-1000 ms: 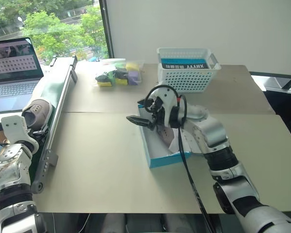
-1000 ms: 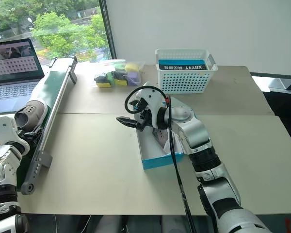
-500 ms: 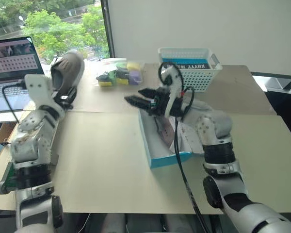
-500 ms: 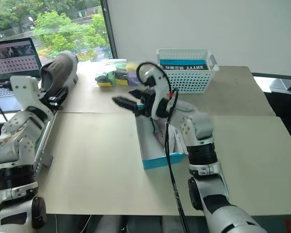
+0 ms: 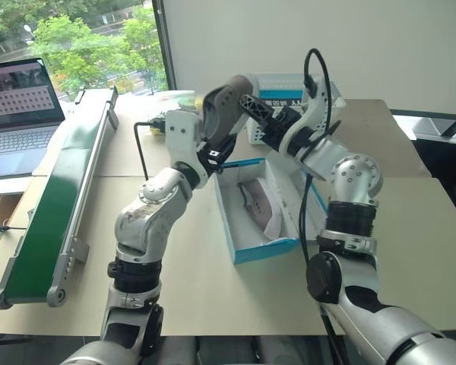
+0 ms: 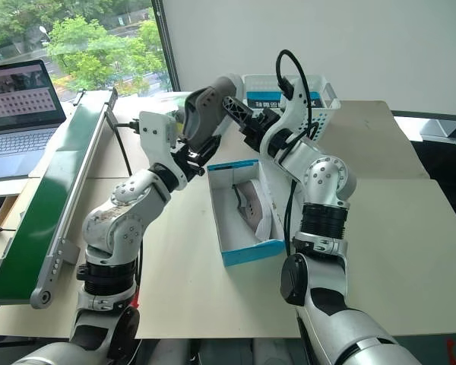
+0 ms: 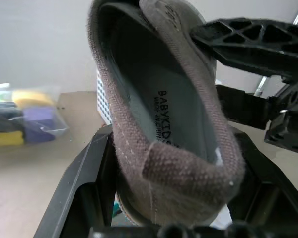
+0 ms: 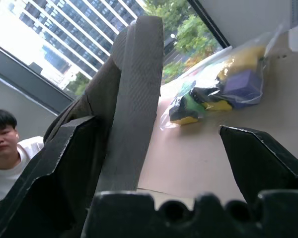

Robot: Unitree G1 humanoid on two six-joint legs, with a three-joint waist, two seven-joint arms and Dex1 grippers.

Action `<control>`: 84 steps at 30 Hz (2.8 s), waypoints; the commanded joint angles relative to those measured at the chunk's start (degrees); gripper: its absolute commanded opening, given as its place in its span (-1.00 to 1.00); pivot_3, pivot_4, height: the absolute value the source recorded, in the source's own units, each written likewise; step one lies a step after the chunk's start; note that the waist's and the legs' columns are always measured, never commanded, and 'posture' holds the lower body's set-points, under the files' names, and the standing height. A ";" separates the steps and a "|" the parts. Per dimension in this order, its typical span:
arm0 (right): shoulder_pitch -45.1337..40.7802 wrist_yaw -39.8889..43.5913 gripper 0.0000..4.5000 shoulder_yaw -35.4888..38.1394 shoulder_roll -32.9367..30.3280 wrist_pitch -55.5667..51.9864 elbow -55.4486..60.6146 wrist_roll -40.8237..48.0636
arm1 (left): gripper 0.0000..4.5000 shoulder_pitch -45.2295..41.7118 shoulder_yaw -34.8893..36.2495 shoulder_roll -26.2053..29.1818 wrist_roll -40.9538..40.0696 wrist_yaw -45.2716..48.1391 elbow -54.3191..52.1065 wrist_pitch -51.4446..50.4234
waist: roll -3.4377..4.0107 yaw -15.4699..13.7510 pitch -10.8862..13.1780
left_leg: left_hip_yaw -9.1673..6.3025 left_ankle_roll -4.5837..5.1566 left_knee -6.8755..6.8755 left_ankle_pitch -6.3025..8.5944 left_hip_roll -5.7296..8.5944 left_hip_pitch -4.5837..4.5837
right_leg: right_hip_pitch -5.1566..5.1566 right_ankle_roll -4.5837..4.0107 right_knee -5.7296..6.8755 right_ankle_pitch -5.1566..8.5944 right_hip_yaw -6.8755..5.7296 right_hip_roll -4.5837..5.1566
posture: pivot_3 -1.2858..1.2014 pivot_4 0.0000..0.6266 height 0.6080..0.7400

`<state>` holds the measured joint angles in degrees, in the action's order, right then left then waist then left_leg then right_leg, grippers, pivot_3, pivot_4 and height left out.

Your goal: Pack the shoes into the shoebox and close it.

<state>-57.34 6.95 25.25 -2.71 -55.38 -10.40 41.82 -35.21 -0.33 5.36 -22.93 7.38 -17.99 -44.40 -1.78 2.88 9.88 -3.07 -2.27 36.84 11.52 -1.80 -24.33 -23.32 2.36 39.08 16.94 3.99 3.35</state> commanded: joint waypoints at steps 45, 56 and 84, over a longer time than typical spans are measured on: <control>8.33 10.74 -0.84 -14.25 -12.81 -19.71 8.43 -0.45 | 1.00 2.21 3.42 18.31 -19.42 12.64 -14.04 -21.12 | 0.07 -0.35 0.05 | -0.05 0.00 0.00 0.00 0.01 0.05 | 0.09 0.01 -0.29 0.01 0.00 -0.04 | 0.03 -0.52 1.00; 17.51 12.39 -0.84 -22.45 -12.11 -14.26 5.48 -8.02 | 1.00 2.13 4.01 19.12 -20.82 11.68 -14.69 -22.00 | 0.07 -0.37 0.03 | -0.05 0.00 0.02 0.00 0.02 0.19 | 0.23 0.01 -0.30 0.01 -0.01 -0.04 | 0.03 -0.52 1.00; 8.84 26.14 0.95 -38.44 -16.48 1.19 6.04 -26.38 | 1.00 3.67 0.12 29.48 -19.51 17.46 -16.18 -21.45 | 0.08 -0.26 0.04 | -0.07 -0.03 0.02 -0.01 0.00 0.14 | 0.08 0.01 -0.21 0.01 0.02 -0.06 | 0.03 -0.52 1.00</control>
<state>-47.27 32.23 -16.98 -18.55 -51.39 -10.07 12.86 -31.20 -0.16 33.66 -42.85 23.01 -32.82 -67.35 -1.70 2.62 9.92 -3.14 -2.30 36.86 11.51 -1.80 -24.19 -23.23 2.37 38.87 16.95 4.00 3.28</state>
